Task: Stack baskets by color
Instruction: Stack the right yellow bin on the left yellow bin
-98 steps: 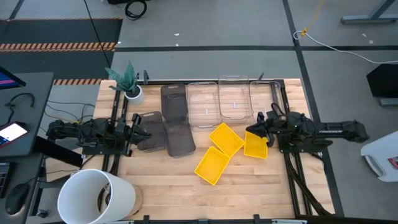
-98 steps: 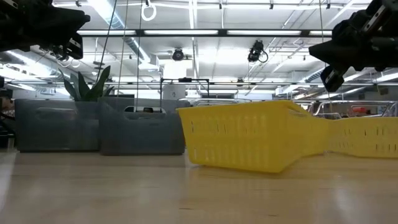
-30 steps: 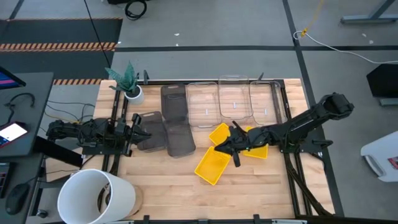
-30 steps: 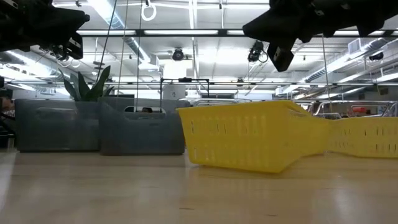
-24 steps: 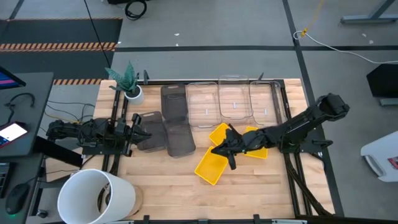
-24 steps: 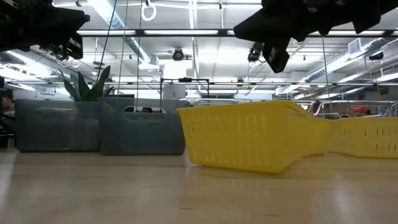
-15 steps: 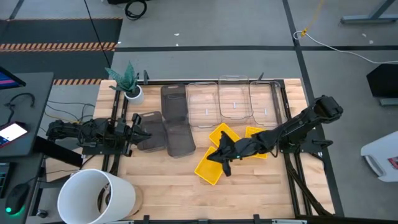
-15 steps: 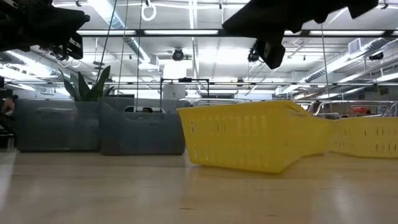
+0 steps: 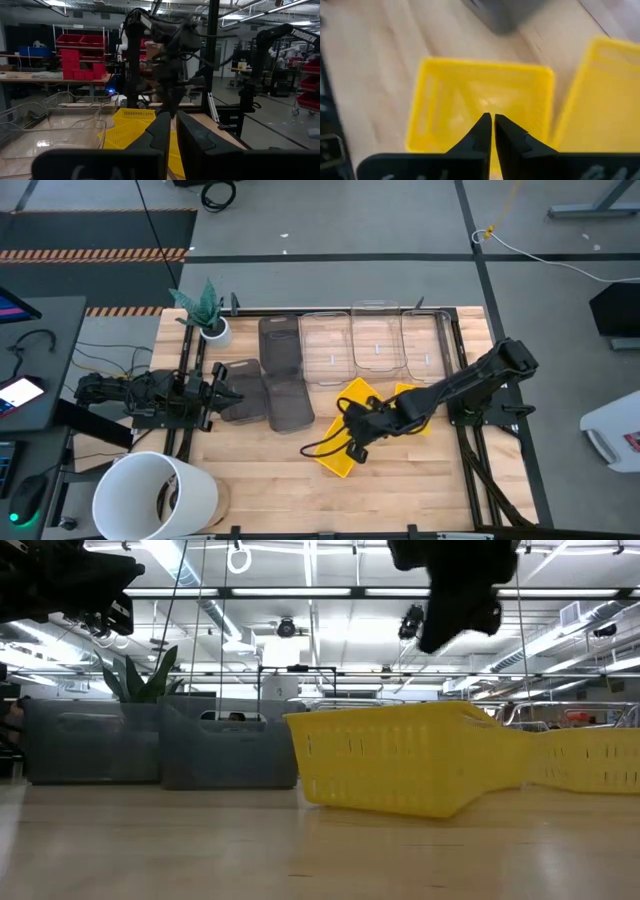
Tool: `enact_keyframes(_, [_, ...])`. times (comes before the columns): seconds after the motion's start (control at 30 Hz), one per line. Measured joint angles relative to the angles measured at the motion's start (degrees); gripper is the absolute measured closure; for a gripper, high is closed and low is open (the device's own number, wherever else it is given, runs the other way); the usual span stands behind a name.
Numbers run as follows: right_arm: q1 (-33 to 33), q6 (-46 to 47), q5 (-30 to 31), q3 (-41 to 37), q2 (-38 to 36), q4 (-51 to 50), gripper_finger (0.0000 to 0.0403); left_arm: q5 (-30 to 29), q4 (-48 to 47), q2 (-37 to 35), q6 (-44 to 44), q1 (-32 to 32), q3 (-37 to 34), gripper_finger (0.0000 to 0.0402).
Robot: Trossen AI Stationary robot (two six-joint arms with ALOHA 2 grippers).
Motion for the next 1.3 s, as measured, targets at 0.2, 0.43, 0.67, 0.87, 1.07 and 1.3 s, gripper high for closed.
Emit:
enact_keyframes(0.2, [0.3, 5.7, -4.6, 2.9, -0.2, -21.9, 0.0332, 0.0, 0.0, 0.0, 0.0, 0.0, 0.0, 0.0371])
enact_keyframes(0.43, [0.9, 7.0, -11.5, 1.6, -0.2, -34.9, 0.0269, 0.0, 0.0, 0.0, 0.0, 0.0, 0.0, 0.0365])
enact_keyframes(0.67, [0.8, 4.9, -13.8, -2.4, -0.2, -34.4, 0.0246, 0.0, 0.0, 0.0, 0.0, 0.0, 0.0, 0.0367])
enact_keyframes(0.87, [0.9, 2.5, -14.7, -7.3, -0.2, -30.3, 0.0244, 0.0, 0.0, 0.0, 0.0, 0.0, 0.0, 0.0374])
enact_keyframes(1.07, [0.9, -0.4, -15.2, -11.5, -0.2, -25.5, 0.0245, 0.0, 0.0, 0.0, 0.0, 0.0, 0.0, 0.0367])
enact_keyframes(1.3, [0.9, -4.4, -14.5, -15.6, -0.2, -22.9, 0.0261, 0.0, 0.0, 0.0, 0.0, 0.0, 0.0, 0.0370])
